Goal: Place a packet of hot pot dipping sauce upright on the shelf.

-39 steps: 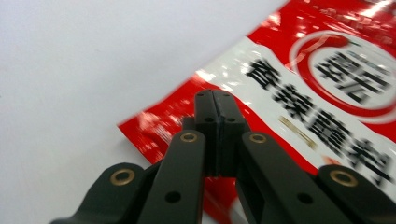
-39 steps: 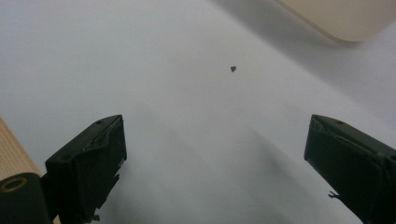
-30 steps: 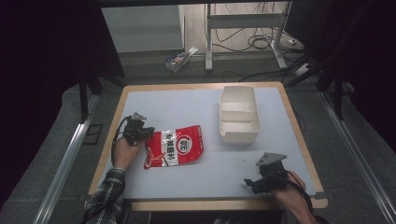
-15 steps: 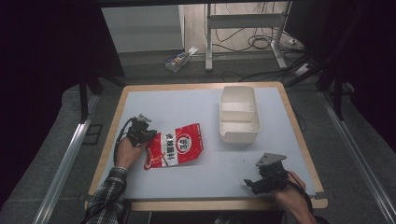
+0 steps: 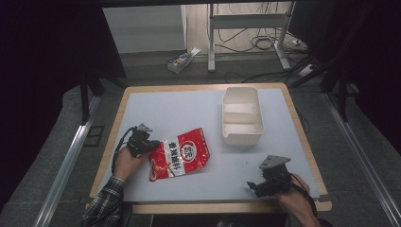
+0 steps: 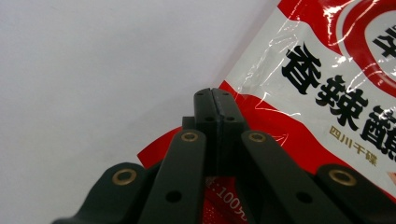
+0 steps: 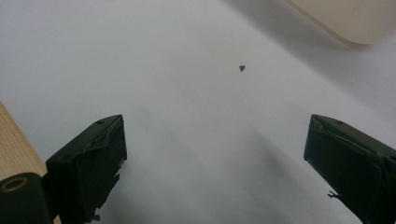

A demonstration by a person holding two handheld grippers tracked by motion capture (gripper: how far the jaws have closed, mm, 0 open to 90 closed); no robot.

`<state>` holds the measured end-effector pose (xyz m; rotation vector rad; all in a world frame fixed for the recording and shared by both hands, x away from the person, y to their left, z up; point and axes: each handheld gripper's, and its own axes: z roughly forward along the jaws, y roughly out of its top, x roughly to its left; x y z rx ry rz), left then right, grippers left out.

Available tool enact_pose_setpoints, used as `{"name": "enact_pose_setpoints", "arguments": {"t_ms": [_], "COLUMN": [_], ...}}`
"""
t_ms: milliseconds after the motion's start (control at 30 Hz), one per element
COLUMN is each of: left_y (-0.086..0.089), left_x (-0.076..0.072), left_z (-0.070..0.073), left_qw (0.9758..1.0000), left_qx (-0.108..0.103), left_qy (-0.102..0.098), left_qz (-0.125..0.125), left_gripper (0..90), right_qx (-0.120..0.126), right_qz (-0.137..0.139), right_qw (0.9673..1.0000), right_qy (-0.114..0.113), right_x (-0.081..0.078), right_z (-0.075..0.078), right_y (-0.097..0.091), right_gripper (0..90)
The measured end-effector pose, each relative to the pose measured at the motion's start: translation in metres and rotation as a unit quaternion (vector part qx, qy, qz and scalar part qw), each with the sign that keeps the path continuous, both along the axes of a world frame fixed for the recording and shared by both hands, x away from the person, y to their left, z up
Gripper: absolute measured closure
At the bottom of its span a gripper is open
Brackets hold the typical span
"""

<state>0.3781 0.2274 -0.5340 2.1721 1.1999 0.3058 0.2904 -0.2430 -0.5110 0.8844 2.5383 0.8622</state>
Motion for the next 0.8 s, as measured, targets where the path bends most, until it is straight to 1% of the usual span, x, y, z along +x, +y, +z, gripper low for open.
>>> {"name": "enact_pose_setpoints", "arguments": {"t_ms": [33,100,133,167,300,333,400,467,567,600,700,733,767,800], "left_y": [-0.002,-0.004,-0.004,-0.006,-0.009,-0.009,-0.011,-0.014,-0.017,-0.017,-0.018,-0.018,-0.018,-0.018], "left_x": [-0.005,-0.011,-0.011,-0.018,-0.031,-0.031,-0.037,-0.046,-0.057,-0.057,-0.06,-0.06,-0.06,-0.06], "left_z": [0.0,0.001,0.001,0.001,0.002,0.002,0.002,0.002,0.002,0.002,0.001,0.001,0.002,0.002], "left_qw": [1.0,1.0,1.0,1.0,0.9999,0.9999,0.9998,0.9996,0.9994,0.9994,0.9991,0.9991,0.9988,0.9987], "left_qx": [0.003,0.004,0.004,0.004,0.001,0.001,-0.001,-0.004,-0.005,-0.005,-0.001,-0.001,0.006,0.009], "left_qy": [-0.001,0.002,0.002,0.003,0.007,0.007,0.008,0.014,0.014,0.014,0.0,0.0,-0.013,-0.02], "left_qz": [-0.003,-0.005,-0.005,-0.007,-0.014,-0.014,-0.018,-0.025,-0.032,-0.032,-0.041,-0.041,-0.047,-0.045], "left_gripper": [90.0,90.0,90.0,90.0,90.0,90.0,90.0,90.0,90.0,90.0,90.0,90.0,89.9,89.8], "right_qx": [0.001,0.0,0.0,0.001,0.0,0.0,0.0,0.001,0.005,0.005,0.006,0.007,0.007,0.007], "right_qz": [0.0,0.001,0.001,0.002,0.005,0.006,0.007,0.007,0.012,0.013,0.014,0.014,0.014,0.013], "right_qw": [1.0,1.0,1.0,1.0,1.0,1.0,1.0,1.0,0.9999,0.9999,0.9999,0.9999,0.9999,0.9999], "right_qy": [0.0,-0.001,-0.001,-0.001,-0.001,-0.001,-0.001,0.0,0.002,0.002,0.001,0.001,0.0,-0.001], "right_x": [0.0,0.0,0.0,0.0,-0.001,-0.001,-0.001,-0.001,-0.001,-0.002,-0.001,-0.001,-0.001,-0.001], "right_z": [0.0,0.0,0.0,0.0,0.0,0.0,0.0,0.0,0.0,0.0,0.0,0.0,0.001,0.001], "right_y": [0.0,0.0,0.0,0.0,0.001,0.001,0.001,0.002,0.002,0.002,0.002,0.002,0.002,0.002], "right_gripper": [6.0,6.0,6.0,6.0,6.0,5.9,6.0,5.9,5.9,5.9,5.9,5.9,5.9,5.9]}}
